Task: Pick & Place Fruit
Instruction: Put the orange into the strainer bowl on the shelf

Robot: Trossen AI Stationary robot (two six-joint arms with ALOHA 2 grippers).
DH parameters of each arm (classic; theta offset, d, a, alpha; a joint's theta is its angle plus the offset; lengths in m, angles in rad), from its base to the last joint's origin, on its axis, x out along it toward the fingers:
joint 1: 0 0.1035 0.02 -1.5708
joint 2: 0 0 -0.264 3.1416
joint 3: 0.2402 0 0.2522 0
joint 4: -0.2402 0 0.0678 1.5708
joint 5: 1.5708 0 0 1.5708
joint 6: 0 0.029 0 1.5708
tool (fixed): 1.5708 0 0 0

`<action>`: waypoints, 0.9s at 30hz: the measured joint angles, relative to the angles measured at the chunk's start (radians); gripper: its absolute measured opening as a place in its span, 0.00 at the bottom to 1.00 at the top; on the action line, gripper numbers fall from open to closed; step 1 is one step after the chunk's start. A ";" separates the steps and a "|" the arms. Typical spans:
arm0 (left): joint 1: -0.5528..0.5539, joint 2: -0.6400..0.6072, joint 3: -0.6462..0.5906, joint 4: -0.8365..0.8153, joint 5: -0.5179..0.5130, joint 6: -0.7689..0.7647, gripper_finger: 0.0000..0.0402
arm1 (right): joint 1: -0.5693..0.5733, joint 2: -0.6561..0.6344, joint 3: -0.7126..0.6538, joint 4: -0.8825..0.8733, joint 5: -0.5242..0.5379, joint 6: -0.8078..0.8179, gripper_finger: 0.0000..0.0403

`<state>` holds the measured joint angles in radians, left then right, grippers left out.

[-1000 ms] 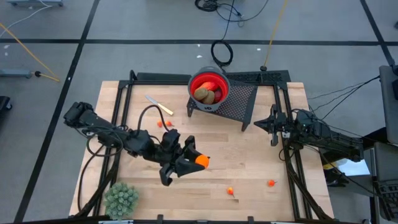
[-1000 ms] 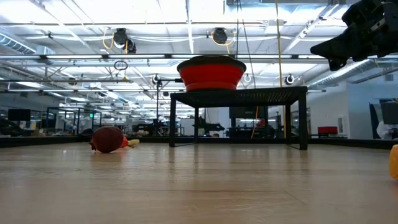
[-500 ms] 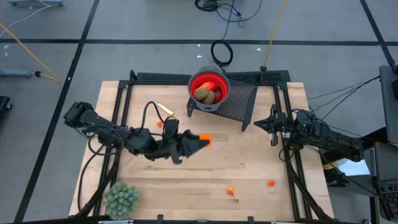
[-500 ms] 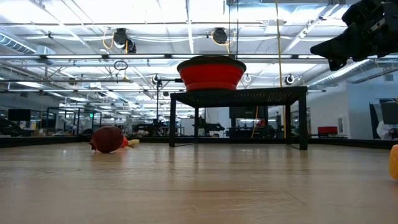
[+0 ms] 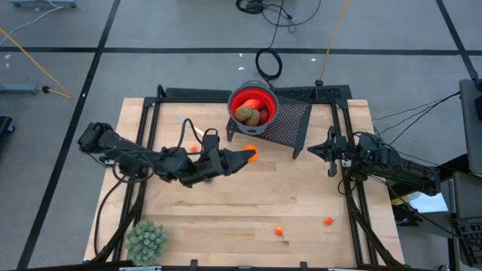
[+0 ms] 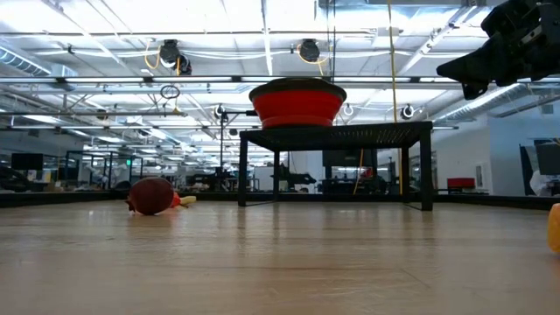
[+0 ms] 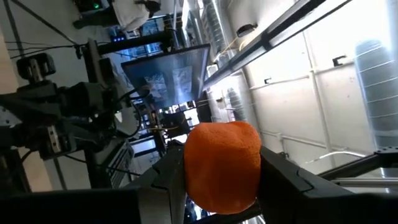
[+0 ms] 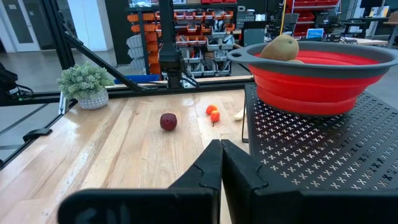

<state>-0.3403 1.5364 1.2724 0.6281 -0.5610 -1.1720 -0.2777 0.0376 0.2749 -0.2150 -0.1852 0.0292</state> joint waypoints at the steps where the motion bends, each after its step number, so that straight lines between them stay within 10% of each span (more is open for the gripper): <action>1: 0.000 0.000 0.000 -0.006 0.000 -0.009 0.36 | 0.000 0.000 0.000 0.000 0.000 0.000 0.00; 14: 0.010 0.000 -0.001 -0.050 0.008 0.430 0.36 | 0.000 0.000 0.000 0.000 0.000 0.000 0.00; 27: 0.143 0.000 0.096 -0.448 -0.008 0.662 0.36 | 0.000 0.000 0.000 0.000 0.000 -0.076 0.00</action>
<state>-0.1978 1.5368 1.3681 0.1799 -0.5694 -0.5097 -0.2779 0.0380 0.2749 -0.2146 -0.1852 -0.0463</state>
